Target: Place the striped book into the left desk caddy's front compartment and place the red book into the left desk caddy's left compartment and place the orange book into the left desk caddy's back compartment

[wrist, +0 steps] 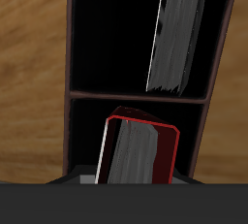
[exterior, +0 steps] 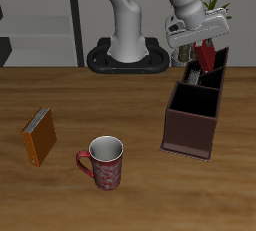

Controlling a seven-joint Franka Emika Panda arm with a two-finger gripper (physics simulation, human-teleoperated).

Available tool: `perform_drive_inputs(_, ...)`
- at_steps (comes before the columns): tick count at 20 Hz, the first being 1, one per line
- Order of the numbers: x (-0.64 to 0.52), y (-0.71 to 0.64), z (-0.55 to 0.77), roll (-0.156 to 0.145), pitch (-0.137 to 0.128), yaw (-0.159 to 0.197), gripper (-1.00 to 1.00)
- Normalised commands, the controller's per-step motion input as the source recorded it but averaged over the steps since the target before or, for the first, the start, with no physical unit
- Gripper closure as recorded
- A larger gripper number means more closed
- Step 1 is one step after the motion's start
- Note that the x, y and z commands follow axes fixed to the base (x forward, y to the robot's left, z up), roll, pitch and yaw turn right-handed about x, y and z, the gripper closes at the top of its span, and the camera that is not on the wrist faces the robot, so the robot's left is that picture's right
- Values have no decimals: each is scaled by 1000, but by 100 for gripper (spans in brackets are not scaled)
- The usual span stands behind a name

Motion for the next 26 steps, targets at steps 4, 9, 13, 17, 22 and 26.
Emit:
perform_drive_inputs(4,101,51,-94,-7,20,35,100)
perform_drive_inputs(9,49,25,-96,18,18,26,100)
perform_drive_inputs(13,39,18,-115,35,65,-17,-100)
perform_drive_inputs(17,-1,0,20,13,20,-5,-100)
perform_drive_inputs(22,-54,-34,87,4,-7,1,-100)
perform_drive_inputs(26,4,-155,215,-24,-35,-5,-100)
